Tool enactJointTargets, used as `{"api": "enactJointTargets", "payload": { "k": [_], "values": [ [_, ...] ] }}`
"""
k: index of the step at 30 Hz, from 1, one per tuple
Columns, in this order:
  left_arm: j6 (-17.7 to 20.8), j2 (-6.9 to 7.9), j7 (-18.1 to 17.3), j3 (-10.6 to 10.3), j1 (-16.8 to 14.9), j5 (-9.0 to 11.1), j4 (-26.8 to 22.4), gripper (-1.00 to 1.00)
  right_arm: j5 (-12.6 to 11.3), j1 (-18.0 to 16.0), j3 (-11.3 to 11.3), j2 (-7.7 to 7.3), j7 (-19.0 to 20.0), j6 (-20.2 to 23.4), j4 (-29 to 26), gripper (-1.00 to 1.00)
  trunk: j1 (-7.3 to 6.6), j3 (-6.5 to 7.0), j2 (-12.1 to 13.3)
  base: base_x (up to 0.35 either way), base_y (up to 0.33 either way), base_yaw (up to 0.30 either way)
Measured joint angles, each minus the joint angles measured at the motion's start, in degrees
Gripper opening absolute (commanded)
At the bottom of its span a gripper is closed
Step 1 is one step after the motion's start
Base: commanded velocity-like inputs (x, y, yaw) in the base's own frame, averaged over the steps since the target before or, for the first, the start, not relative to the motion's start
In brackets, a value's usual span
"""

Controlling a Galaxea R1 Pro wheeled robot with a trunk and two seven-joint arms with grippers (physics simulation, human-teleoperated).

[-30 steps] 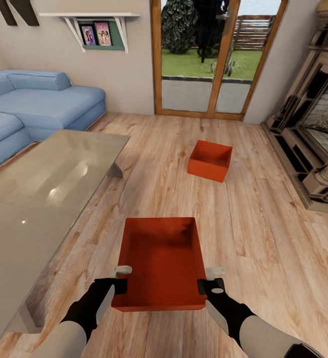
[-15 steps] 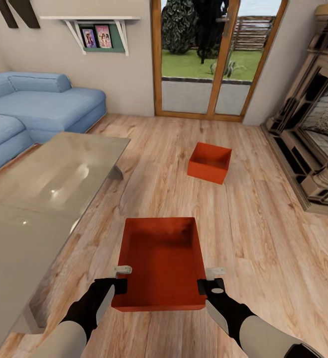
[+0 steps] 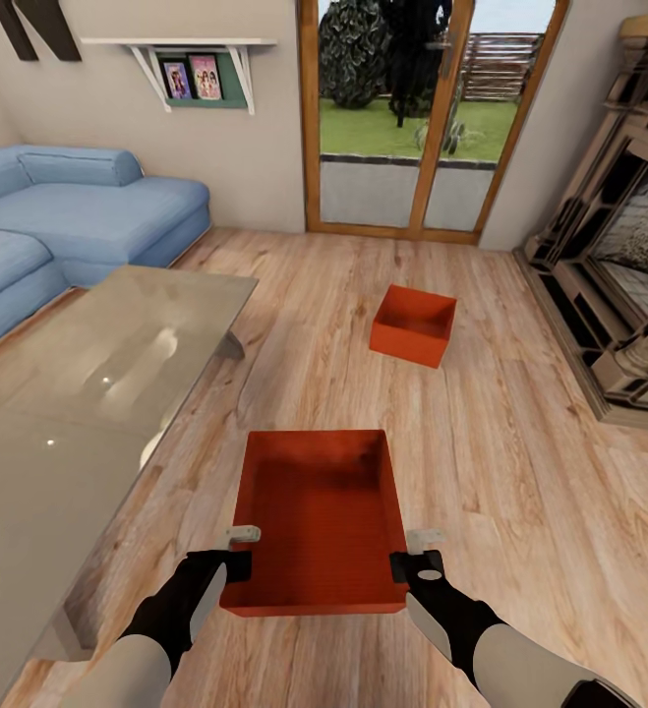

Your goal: Move the two storage containers from the living room to the garage. In the garage, place one container on the floor and stack the other container on top of it (either order is fine).

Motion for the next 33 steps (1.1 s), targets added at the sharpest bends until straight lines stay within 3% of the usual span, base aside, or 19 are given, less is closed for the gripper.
{"api": "enactJointTargets", "payload": {
  "k": [33],
  "values": [
    [-0.09,0.00,0.00,-0.02,-0.03,0.05,0.01,-1.00,0.03,0.00,0.00,-0.02,-0.07,0.00,-0.12,-1.00,-7.25,5.93,13.24,0.000,0.000,0.000]
  ]
}}
